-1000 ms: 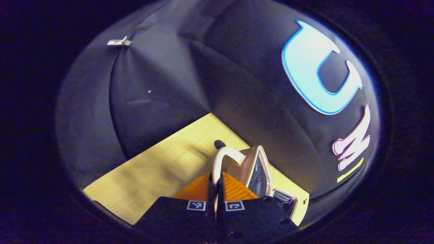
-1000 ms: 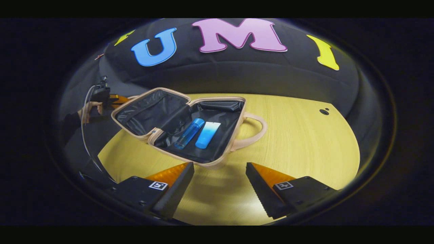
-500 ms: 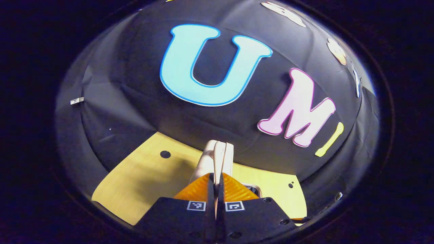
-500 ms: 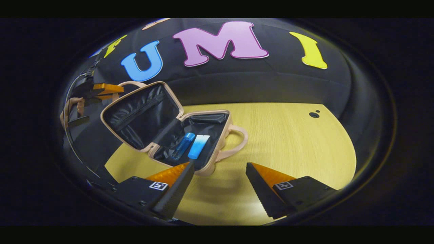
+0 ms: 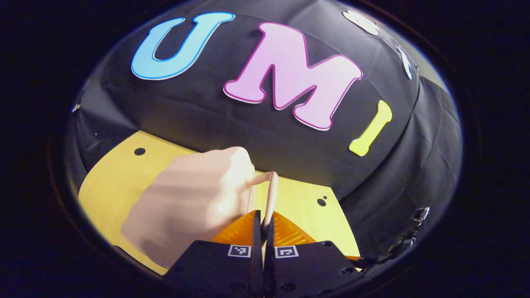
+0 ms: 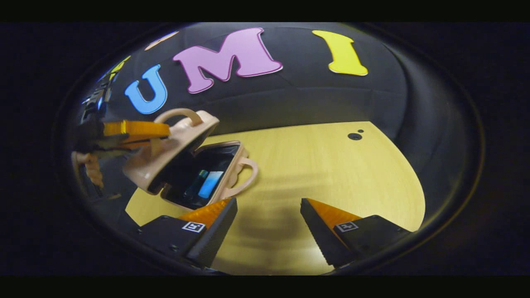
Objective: First open the suitcase, pack the skin care products into it, and then close the suitcase.
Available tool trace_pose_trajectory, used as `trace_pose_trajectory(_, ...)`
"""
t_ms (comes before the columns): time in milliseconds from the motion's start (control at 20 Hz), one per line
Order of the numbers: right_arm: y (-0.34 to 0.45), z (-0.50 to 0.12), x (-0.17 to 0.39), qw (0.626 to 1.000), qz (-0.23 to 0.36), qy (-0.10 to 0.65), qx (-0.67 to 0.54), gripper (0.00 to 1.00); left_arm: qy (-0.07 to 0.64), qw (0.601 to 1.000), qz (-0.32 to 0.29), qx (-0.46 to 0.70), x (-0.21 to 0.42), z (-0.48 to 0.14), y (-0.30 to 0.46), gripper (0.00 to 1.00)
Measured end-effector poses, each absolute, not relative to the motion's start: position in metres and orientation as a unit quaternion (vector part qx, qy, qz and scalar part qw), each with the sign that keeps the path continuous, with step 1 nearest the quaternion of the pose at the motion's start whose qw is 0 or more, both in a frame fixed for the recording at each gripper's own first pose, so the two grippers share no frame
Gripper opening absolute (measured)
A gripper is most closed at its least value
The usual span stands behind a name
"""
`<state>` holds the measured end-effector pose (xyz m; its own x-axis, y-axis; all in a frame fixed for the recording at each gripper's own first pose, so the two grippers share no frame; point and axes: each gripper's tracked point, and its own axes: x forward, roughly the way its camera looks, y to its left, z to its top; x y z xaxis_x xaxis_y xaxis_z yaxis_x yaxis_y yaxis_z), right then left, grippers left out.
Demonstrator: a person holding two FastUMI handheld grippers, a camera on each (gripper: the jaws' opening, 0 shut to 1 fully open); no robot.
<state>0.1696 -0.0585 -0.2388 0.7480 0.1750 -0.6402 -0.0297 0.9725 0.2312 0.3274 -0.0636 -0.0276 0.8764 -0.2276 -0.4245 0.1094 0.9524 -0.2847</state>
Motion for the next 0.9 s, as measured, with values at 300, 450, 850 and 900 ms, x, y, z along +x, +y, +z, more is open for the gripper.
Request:
trace_pose_trajectory(300, -0.081, -0.225, 0.15, 0.935, 0.032, 0.341, 0.094, 0.98, 0.286, 0.953, -0.078, -0.062, 0.346, -0.122, -0.085, 0.06)
trace_pose_trajectory(450, -0.087, -0.211, 0.142, 0.942, 0.016, 0.325, 0.081, 0.97, 0.302, 0.95, -0.072, -0.031, 0.349, -0.143, -0.093, 0.11)
trace_pose_trajectory(850, -0.076, -0.135, 0.108, 0.967, -0.03, 0.242, 0.069, 0.98, 0.18, 0.971, -0.107, -0.113, 0.268, -0.027, -0.073, 0.95)
trace_pose_trajectory(900, -0.068, -0.12, 0.102, 0.972, -0.029, 0.226, 0.06, 0.98, 0.154, 0.978, -0.101, -0.102, 0.253, -0.005, -0.061, 0.95)
